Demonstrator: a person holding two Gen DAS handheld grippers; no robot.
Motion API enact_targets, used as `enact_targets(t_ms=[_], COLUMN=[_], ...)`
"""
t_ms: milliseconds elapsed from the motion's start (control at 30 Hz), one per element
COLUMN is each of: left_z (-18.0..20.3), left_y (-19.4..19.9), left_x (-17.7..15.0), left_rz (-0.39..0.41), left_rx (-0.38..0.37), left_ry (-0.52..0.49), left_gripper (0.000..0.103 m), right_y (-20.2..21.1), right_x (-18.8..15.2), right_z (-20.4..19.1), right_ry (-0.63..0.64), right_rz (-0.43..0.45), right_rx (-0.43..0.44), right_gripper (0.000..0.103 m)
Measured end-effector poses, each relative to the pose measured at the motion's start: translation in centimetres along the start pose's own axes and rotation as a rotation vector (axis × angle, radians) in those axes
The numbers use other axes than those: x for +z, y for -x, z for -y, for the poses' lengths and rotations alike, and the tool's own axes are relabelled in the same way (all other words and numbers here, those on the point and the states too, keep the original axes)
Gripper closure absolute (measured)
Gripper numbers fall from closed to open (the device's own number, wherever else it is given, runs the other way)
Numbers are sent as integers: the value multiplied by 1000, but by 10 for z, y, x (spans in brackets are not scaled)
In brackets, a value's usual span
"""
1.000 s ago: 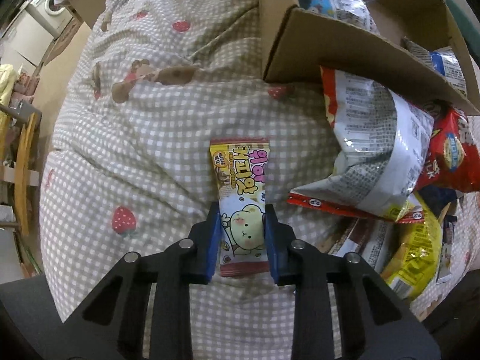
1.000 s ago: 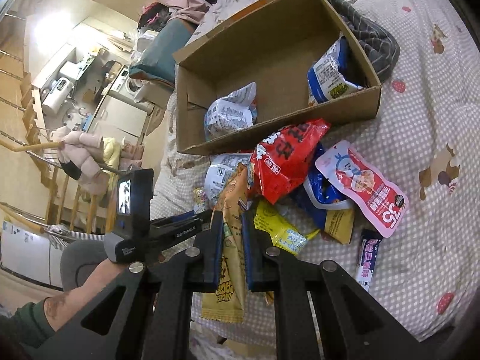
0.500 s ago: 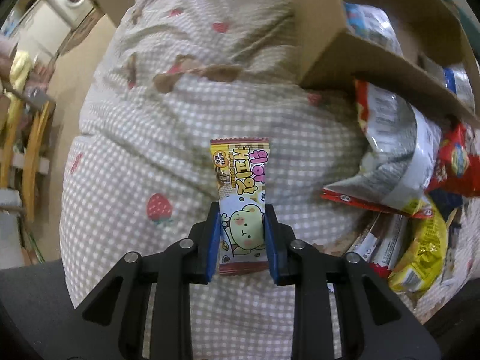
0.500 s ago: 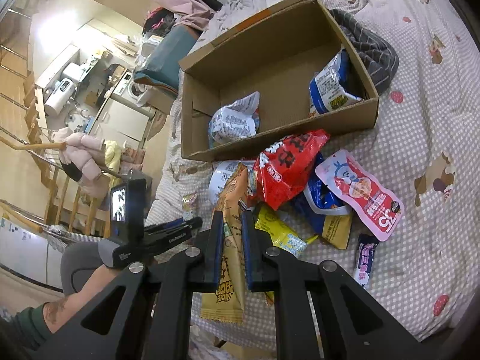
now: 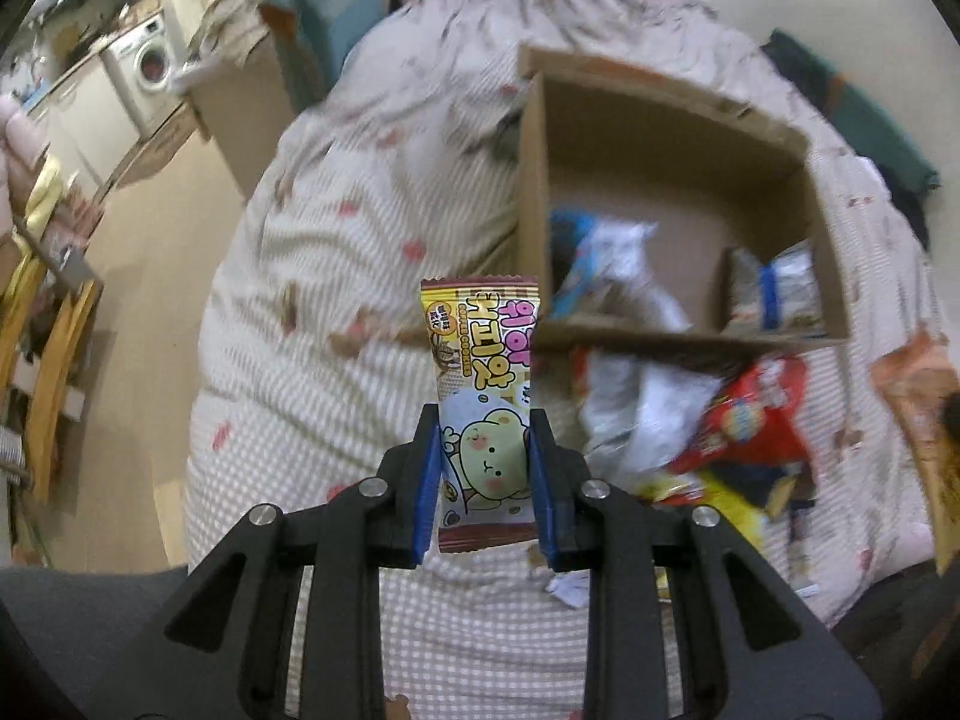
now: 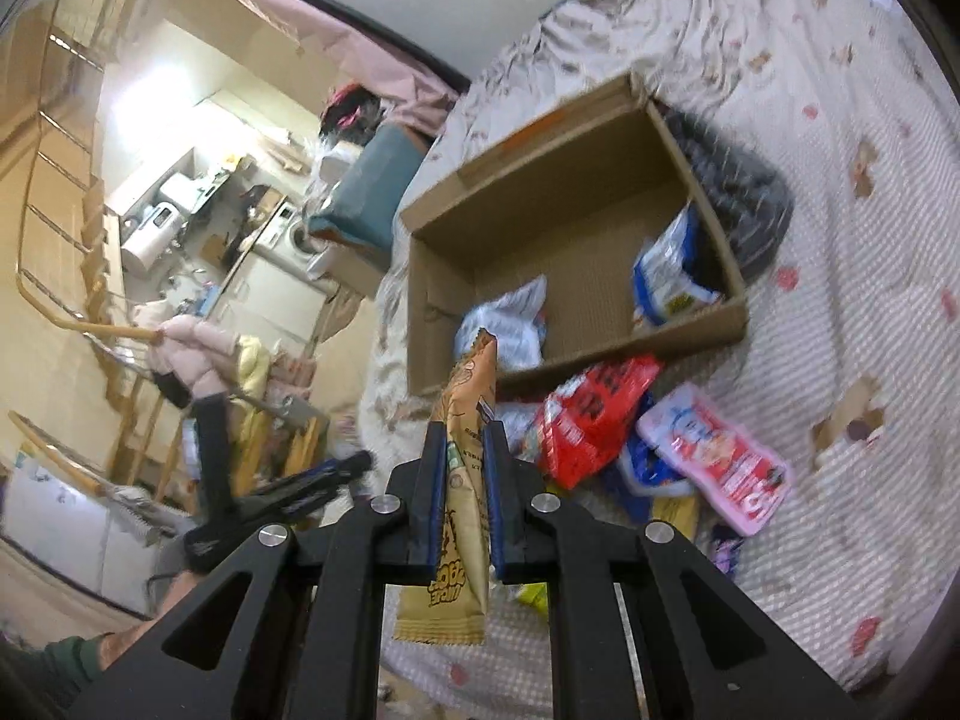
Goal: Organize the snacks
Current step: 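Carry the yellow candy bar and brown packet over the box with both grippers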
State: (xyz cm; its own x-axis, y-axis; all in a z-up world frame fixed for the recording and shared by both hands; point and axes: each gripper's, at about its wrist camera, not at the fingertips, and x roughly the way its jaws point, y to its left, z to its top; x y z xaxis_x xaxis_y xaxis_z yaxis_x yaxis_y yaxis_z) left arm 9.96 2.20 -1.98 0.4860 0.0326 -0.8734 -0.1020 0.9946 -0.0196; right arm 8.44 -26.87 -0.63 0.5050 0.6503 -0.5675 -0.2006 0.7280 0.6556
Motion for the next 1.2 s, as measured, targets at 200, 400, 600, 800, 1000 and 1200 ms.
enact_targets(t_ms=[200,400,600,800,1000,1200], left_z=[19,34,44,60,73,81], left_y=[20,26,15,-1,-28,-55], left_x=[22,49,70,87,100,100], left_rz=[42,87,92,100,68,34], left_rx=[-40,-62,-64,-65,-84,-111], left_ry=[-31,-79,-90,-126,-140,-145], left_gripper=[80,80,80,80,80,80], right_y=[22,33,35,16,-16,-55], right_x=[14,36,62,87,103,108], right_z=[1,3,10,23,31,35], right_ry=[-4,-5,-9,-17,-23,0], right_rz=[107,179,225,209,160,99], right_rx=[-36,-77,-108,-131,-155,-186], right_gripper=[91,91,91,91,91,91])
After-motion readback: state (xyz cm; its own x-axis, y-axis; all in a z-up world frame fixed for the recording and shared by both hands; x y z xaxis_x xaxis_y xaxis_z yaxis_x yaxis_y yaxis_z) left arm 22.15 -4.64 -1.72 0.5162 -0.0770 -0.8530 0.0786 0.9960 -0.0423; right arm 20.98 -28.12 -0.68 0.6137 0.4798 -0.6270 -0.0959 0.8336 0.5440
